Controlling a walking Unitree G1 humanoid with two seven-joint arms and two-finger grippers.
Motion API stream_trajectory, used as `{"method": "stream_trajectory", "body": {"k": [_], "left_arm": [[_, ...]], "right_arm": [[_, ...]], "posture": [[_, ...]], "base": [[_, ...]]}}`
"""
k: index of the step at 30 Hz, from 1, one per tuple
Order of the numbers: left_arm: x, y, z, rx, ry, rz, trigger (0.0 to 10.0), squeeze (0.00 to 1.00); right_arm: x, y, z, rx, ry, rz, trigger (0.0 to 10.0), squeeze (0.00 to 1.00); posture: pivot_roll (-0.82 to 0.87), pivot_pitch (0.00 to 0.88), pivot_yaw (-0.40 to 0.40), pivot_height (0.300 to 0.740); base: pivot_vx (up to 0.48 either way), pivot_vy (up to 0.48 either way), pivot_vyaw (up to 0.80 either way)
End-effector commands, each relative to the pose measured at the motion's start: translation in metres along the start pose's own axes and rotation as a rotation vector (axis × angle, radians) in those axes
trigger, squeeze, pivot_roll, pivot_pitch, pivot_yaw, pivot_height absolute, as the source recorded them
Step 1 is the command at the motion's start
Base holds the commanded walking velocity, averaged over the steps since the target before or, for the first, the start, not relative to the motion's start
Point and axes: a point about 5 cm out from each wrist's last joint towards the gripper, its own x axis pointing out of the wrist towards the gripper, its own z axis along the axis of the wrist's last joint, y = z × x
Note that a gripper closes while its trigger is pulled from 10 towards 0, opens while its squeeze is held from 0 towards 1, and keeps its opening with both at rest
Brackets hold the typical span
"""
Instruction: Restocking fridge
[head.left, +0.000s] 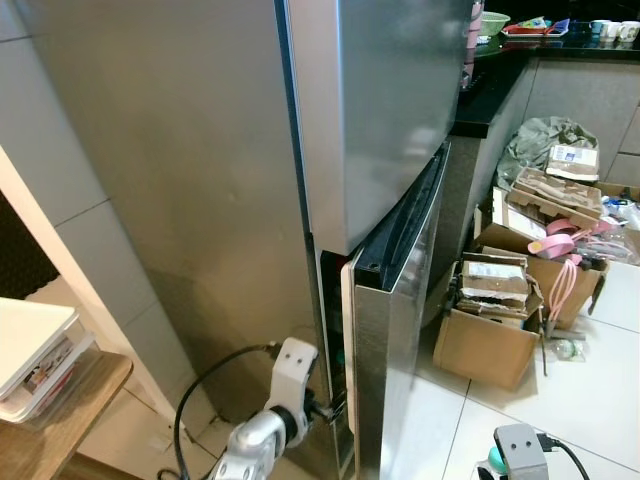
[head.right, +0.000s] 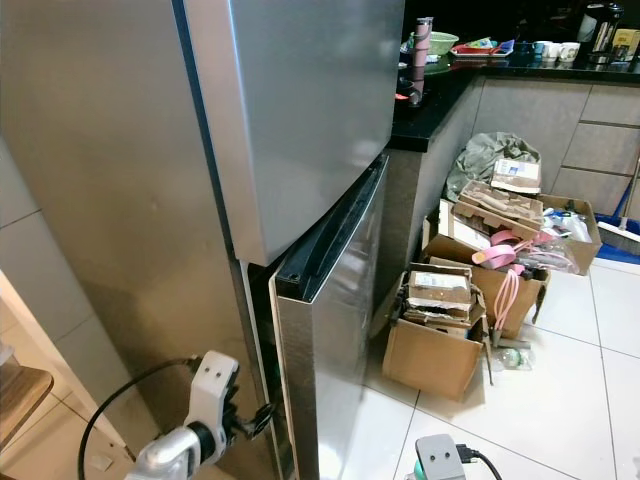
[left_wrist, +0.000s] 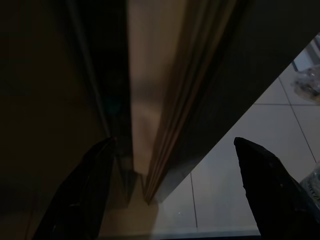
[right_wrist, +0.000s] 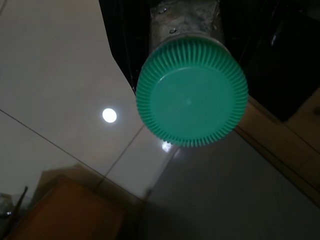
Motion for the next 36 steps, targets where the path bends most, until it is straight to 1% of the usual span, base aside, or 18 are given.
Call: {"method": "stream_trajectory", "body": {"k": [1,5,14,16,19,21,23,24,25,26,27,28,29,32,33,34,35,36], "left_arm": [[0.004,-0.003,0.001,0.015,0.003,-0.007,10.0,0.0],[0.01,0.001,0.011,0.068,0.003,0.006,10.0,0.0],[0.019,0.011,0.029,0.079,-0.008,0.068,10.0,0.0],[0.021,0.011,0.032,0.074,-0.013,0.067,10.0,0.0],[0.03,0.002,0.039,0.076,-0.026,0.042,10.0,0.0],[0.03,0.002,0.039,0.076,-0.026,0.042,10.0,0.0],[0.037,-0.01,0.045,0.078,-0.038,0.002,10.0,0.0],[0.037,-0.01,0.045,0.078,-0.038,0.002,10.0,0.0],[0.043,-0.022,0.051,0.077,-0.055,-0.045,10.0,0.0],[0.043,-0.022,0.051,0.077,-0.055,-0.045,10.0,0.0],[0.049,-0.035,0.056,0.08,-0.07,-0.099,10.0,0.0],[0.049,-0.035,0.056,0.08,-0.07,-0.099,10.0,0.0],[0.052,-0.044,0.059,0.083,-0.08,-0.134,10.0,0.0],[0.064,-0.084,0.073,0.091,-0.126,-0.275,10.0,0.0],[0.064,-0.084,0.073,0.091,-0.126,-0.275,10.0,0.0],[0.069,-0.108,0.082,0.088,-0.156,-0.366,10.0,0.0],[0.069,-0.108,0.082,0.088,-0.156,-0.366,10.0,0.0],[0.07,-0.115,0.085,0.087,-0.165,-0.399,10.0,0.0]], "right_arm": [[-0.001,0.0,-0.003,0.007,0.014,-0.008,10.0,0.0],[-0.002,0.001,-0.006,0.009,0.025,-0.011,10.0,0.0],[-0.003,0.002,-0.011,0.014,0.039,-0.021,10.0,0.0],[-0.004,0.001,-0.012,0.015,0.04,-0.023,10.0,0.0],[-0.004,0.0,-0.013,0.016,0.046,-0.027,10.0,0.0],[-0.004,0.0,-0.013,0.016,0.046,-0.027,10.0,0.0],[-0.005,-0.001,-0.013,0.018,0.048,-0.031,10.0,0.0],[-0.005,-0.001,-0.013,0.018,0.048,-0.031,10.0,0.0],[-0.005,-0.002,-0.014,0.017,0.05,-0.034,10.0,0.0],[-0.005,-0.002,-0.014,0.017,0.05,-0.034,10.0,0.0],[-0.006,-0.003,-0.015,0.015,0.052,-0.035,10.0,0.0],[-0.006,-0.003,-0.015,0.015,0.052,-0.035,10.0,0.0],[-0.006,-0.003,-0.015,0.015,0.053,-0.036,10.0,0.0],[-0.009,-0.003,-0.019,0.002,0.059,-0.028,10.0,0.0],[-0.009,-0.003,-0.019,0.002,0.059,-0.028,10.0,0.0],[-0.011,-0.002,-0.023,-0.007,0.072,-0.011,10.0,0.0],[-0.011,-0.002,-0.023,-0.007,0.072,-0.011,10.0,0.0],[-0.011,-0.002,-0.025,-0.01,0.079,-0.004,10.0,0.0]], "posture": [[-0.02,0.1,0.048,0.74],[-0.02,0.103,0.052,0.74],[-0.02,0.114,0.064,0.74],[-0.02,0.116,0.065,0.74],[-0.03,0.122,0.069,0.74],[-0.03,0.122,0.069,0.74],[-0.04,0.124,0.072,0.74],[-0.04,0.124,0.072,0.74],[-0.04,0.123,0.073,0.74],[-0.04,0.123,0.073,0.74],[-0.04,0.122,0.074,0.74],[-0.04,0.122,0.074,0.74],[-0.04,0.122,0.074,0.74],[-0.06,0.116,0.073,0.74],[-0.06,0.116,0.073,0.74],[-0.06,0.112,0.073,0.74],[-0.06,0.112,0.073,0.74],[-0.06,0.112,0.073,0.74]], "base": [[0.0,0.0,0.0],[0.0,0.0,0.0],[0.0,0.0,0.0],[0.0,0.0,0.0],[0.0,0.0,0.0],[0.0,0.0,0.0],[0.0,0.0,0.0],[0.0,0.0,0.0],[0.0,0.0,0.0],[0.0,0.0,0.0],[0.0,0.0,0.0],[0.0,0.0,0.0],[0.0,0.0,0.0],[0.0,0.0,0.0],[0.0,0.0,0.0],[0.0,0.0,0.0],[0.0,0.0,0.0],[0.0,0.0,0.0]]}}
